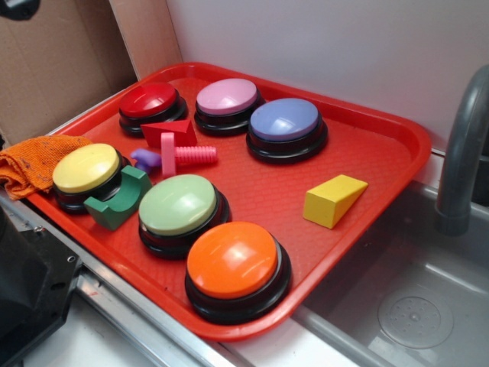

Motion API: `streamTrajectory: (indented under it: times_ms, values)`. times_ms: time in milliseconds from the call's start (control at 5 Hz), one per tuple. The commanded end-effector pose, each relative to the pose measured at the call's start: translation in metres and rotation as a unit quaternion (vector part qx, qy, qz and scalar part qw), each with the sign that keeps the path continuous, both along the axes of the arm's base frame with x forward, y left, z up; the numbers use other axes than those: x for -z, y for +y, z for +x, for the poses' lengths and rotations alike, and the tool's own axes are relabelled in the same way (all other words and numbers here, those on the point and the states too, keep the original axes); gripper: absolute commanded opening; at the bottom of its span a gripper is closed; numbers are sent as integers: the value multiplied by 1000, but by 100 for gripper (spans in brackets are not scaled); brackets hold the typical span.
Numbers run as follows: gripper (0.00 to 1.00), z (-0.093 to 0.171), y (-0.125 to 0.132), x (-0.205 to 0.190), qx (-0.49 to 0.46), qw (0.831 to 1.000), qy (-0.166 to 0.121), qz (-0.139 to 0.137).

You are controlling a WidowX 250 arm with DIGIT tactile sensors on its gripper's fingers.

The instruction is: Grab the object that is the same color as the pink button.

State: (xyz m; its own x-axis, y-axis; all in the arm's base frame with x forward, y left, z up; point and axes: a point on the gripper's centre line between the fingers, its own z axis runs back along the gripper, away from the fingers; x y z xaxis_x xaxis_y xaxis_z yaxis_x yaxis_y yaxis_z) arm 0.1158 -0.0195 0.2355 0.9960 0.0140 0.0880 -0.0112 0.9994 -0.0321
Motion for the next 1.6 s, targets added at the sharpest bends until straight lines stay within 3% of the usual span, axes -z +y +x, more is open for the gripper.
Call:
streamTrajectory:
  times_ms: [0, 200, 600, 1000, 1200, 1400]
  values:
    - [100, 0, 0, 0, 0, 1000, 0, 0]
    - [100, 18, 4, 15, -69, 997, -39, -10]
    - [100, 68, 20, 60, -197, 978, -72, 16]
    - [100, 96, 37, 112, -276, 957, -73, 50]
    - [100, 107, 39, 141, -263, 960, -91, 4]
    - [100, 111, 42, 158, -254, 964, -79, 12]
